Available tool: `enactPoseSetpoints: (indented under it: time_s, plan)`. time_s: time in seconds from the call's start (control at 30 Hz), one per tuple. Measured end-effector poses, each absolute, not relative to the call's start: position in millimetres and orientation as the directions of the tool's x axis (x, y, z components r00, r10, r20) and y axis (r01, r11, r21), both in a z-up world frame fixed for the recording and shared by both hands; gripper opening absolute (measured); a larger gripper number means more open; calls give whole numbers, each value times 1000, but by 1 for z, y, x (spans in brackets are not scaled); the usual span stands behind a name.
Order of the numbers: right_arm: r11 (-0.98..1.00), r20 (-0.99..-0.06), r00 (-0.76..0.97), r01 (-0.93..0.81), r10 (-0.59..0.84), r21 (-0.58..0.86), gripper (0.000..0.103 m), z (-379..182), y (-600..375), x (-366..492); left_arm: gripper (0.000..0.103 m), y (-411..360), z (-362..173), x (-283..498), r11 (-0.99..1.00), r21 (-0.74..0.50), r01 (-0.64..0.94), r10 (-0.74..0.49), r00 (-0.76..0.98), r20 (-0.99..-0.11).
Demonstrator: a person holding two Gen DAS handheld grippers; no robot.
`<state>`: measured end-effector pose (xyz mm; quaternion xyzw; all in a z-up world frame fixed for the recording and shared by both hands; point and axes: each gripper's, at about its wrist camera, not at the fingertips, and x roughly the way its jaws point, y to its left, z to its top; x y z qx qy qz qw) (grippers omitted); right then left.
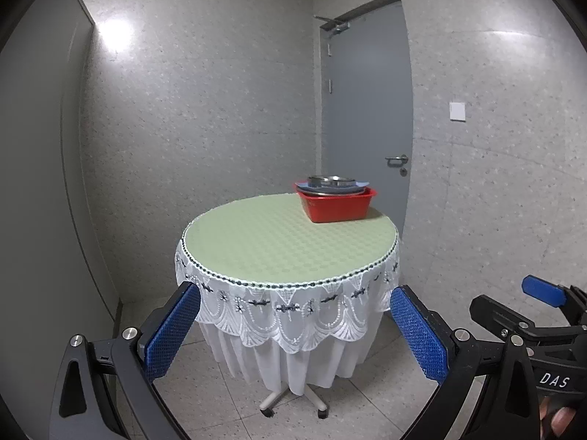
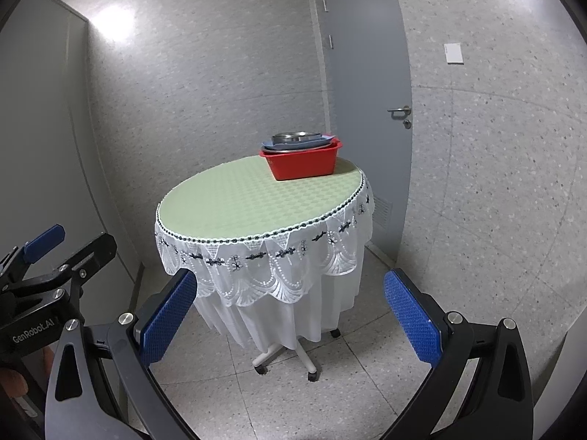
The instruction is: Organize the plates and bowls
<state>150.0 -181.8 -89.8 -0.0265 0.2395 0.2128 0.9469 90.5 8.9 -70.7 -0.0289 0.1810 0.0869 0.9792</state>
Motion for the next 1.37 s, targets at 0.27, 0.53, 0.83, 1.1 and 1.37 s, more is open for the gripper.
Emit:
enactPoseSetpoints:
  time_s: [0.27,0.53,0.83,1.1,1.37]
  plan:
    - [908,-459,799,-416,389,46,103,-85,-181,150,102,9,-69,95,985,-27,-172,151,921,-358]
    - [911,-466,798,-409,382,47,103,-79,-183,154,102,8,-64,98,981,11,-191,185,928,-324]
    - [914,-476,795,-403,376,49,103,-70,-182,158,102,9,-59,104,984,16,-175,170,926,-337]
    - [915,-487,790,-402,372,46,103,-75,-184,161,102,11,-63,108,986,3,-165,155,919,-363]
    - [924,-497,794,-381,350,41,103,-70,-189,163,102,10,-54,117,989,1,-146,135,918,-372]
